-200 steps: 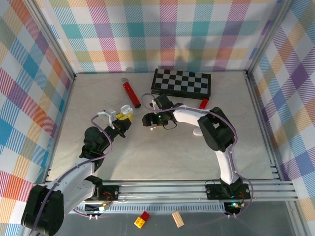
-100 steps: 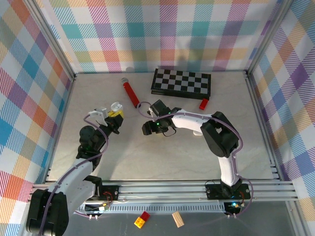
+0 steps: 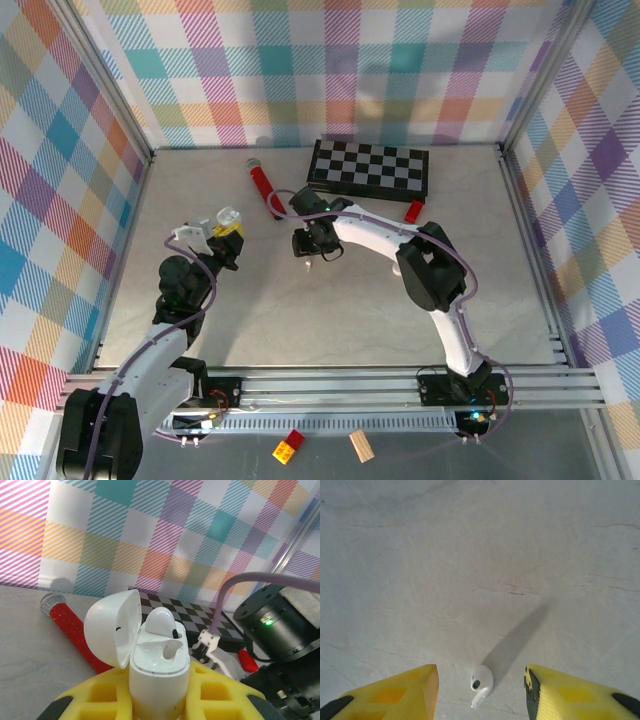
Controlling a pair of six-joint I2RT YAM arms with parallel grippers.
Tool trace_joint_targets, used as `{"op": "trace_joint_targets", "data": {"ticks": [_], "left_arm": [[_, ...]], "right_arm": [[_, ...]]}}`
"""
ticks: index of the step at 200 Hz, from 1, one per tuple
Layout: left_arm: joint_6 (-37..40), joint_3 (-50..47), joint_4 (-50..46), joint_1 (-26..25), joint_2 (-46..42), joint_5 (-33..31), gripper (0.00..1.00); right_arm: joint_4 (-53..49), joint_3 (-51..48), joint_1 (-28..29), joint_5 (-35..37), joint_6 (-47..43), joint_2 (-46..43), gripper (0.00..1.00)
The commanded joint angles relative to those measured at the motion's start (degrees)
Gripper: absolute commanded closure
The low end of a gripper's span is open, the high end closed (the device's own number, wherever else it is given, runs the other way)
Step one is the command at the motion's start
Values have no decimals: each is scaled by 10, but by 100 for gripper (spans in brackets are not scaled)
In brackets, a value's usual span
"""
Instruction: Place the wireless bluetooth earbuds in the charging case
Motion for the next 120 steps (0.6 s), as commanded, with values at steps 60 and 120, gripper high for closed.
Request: {"op": "trace_joint_targets", "data": {"ticks": [60,120], "left_arm": [[-1,-4,8,8,-3,7,96],[-2,-5,9,8,-2,10,96]], "right_arm": [[-63,51,14,-1,0,58,64],[-75,46,17,6,-18,44,74]]}}
